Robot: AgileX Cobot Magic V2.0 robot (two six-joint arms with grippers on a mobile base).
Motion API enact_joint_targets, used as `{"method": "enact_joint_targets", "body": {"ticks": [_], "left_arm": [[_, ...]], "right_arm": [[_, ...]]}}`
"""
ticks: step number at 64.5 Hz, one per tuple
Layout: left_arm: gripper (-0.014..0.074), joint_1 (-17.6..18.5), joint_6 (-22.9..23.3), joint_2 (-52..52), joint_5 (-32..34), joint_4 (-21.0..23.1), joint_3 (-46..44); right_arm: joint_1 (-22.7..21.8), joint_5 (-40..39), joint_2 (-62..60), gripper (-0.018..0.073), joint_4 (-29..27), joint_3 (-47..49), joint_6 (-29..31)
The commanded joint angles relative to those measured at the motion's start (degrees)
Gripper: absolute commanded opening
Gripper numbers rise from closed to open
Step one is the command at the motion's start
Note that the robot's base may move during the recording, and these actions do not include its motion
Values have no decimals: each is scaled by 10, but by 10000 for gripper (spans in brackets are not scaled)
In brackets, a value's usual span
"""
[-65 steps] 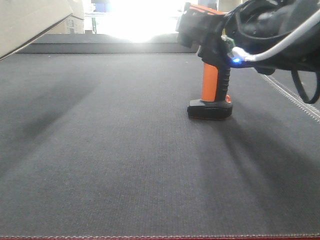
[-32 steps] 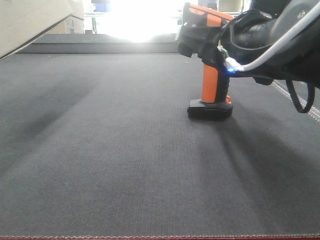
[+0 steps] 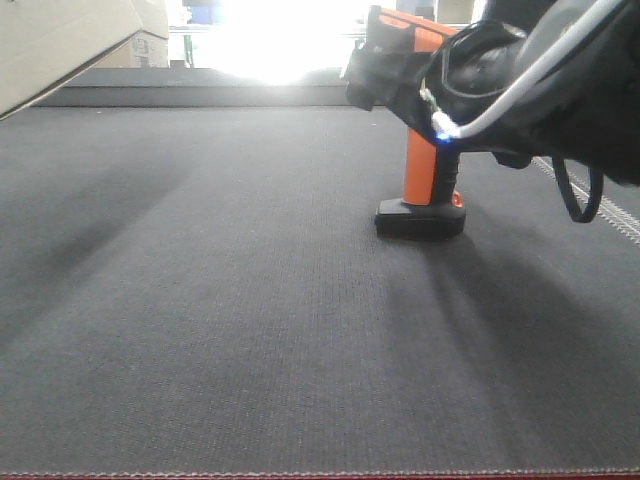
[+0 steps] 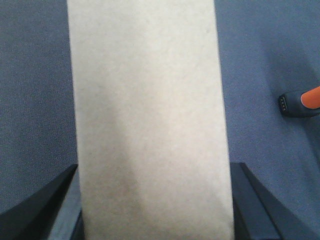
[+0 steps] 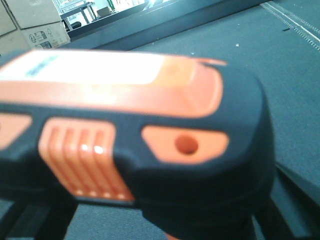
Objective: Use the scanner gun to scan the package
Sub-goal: 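Lift the scanner gun off the belt with the right gripper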
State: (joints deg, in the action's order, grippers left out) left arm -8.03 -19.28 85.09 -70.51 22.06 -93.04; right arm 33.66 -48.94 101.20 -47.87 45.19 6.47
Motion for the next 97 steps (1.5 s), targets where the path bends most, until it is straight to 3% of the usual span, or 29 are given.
{"method": "enact_joint_targets", "body": {"ticks": [1,27,49,54,58,72,88,97], "left_arm": [[-111,2,4,-8,5,5,-3],[-111,2,4,-8,5,-7,-3],[-111,2,4,-8,5,-7,-3],[-111,2,4,-8,5,-7,-3],[-111,2,4,-8,5,-7,-3],[-111,2,4,-8,5,-7,-3],[-111,2,4,-8,5,-7,-3],[-111,2,4,-8,5,-7,-3]], "right_arm": [[1,-16,8,571,-2,5,0],[1,-72,15,571,-2,5,0],[1,-74,15,552,-2,5,0],[1,-76,15,480,-2,5,0],[1,-76,15,372,-2,5,0],[1,-76,15,-158,-2,5,0],[1,-66,-9,-154,-3,5,75],[1,-12,-54,-154,-3,8,143]]}}
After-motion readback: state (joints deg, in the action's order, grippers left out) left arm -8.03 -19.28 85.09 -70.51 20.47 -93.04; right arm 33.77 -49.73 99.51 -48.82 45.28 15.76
